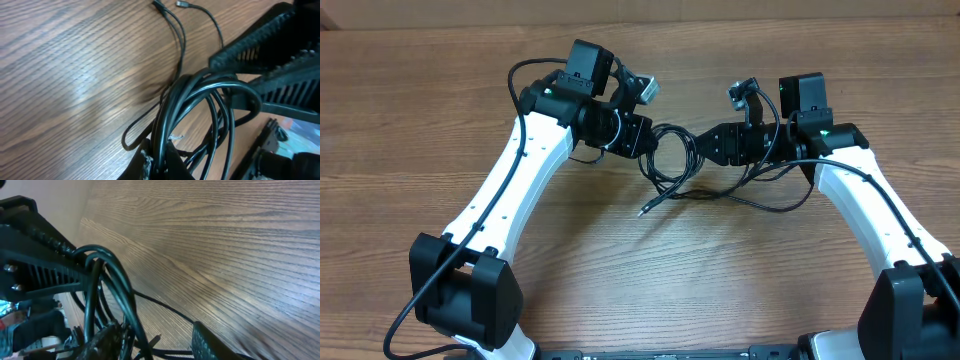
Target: Untangle cables
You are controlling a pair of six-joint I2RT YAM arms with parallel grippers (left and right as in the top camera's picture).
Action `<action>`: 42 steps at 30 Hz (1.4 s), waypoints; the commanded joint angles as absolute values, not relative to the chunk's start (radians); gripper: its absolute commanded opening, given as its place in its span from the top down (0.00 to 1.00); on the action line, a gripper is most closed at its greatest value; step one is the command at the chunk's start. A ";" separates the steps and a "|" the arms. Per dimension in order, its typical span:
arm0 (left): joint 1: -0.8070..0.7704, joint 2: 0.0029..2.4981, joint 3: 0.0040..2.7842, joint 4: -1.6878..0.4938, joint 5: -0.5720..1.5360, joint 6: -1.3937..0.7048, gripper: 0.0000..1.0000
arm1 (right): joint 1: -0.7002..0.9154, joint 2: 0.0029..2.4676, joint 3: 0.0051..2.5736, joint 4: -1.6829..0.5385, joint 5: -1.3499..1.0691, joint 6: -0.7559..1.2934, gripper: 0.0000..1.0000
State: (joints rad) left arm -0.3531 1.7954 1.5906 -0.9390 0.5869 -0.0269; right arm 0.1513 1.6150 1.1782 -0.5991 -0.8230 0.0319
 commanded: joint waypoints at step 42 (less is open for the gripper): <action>-0.363 1.769 1.613 -0.926 0.691 0.000 0.96 | 0.157 1.590 1.192 -0.619 -0.820 -0.006 0.96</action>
State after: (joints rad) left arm -0.3538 1.7954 1.5906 -0.9283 0.6552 -0.0177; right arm 0.1524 1.6146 1.1782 -0.6041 -0.8547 -0.0048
